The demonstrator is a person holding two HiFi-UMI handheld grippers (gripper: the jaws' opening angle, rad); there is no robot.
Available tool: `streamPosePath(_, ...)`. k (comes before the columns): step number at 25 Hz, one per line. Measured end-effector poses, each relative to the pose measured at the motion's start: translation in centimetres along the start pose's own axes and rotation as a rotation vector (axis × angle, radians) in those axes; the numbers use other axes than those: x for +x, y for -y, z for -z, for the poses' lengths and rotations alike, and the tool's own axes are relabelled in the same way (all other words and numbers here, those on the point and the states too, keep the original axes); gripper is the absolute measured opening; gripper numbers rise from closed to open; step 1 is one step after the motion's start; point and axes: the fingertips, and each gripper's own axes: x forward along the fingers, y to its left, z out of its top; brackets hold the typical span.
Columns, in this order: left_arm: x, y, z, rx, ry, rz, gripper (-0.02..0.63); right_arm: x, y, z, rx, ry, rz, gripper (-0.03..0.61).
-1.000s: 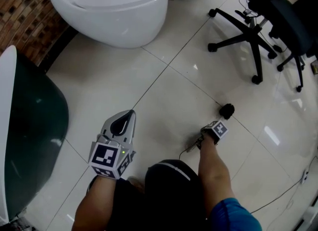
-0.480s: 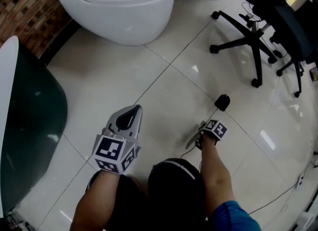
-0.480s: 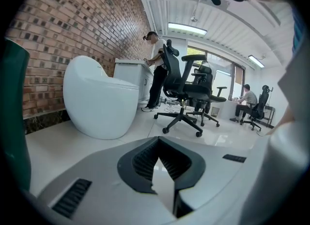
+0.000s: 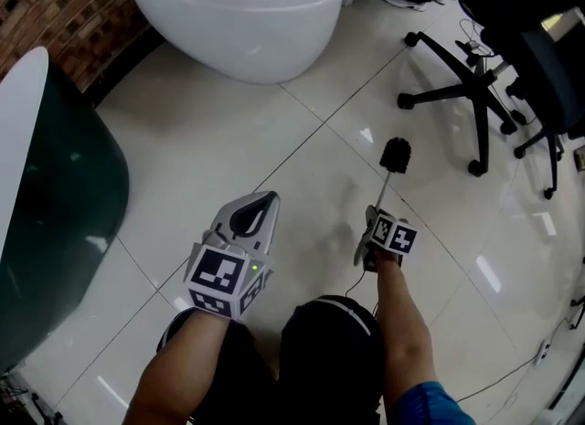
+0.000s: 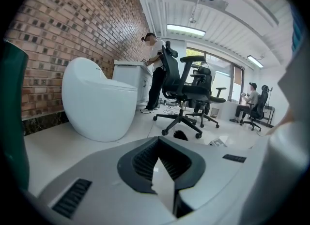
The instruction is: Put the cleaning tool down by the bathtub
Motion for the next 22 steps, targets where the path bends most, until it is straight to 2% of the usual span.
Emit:
streamPosePath(4, 0.2, 0.2, -0.2, 0.015, 0.005, 0.006, -0.003, -2.0, -3.4, -3.0, -0.096, 0.072, -0.062, 0.080)
streamPosePath(10, 0.4, -0.9, -0.1, 0.016, 0.008, -0.018, -0.003, -5.7, -9.0, -5.8, -0.175, 0.162, -0.162, 0.078)
streamPosePath(14, 0.5, -1.2, -0.9, 0.027, 0.036, -0.037, -0.003, -8.5, -12.5, -10.2, -0.239, 0.256, -0.209, 0.078)
streamPosePath(17, 0.2, -1.5, -1.7, 0.040, 0.061, -0.055, -0.003, -10.7, -15.0, -13.1, -0.300, 0.326, -0.231, 0.078)
streamPosePath(22, -0.5, -1.7, -2.5, 0.036, 0.097, -0.072, -0.003, -13.8, -16.6, -14.3, -0.406, 0.396, -0.210, 0.078)
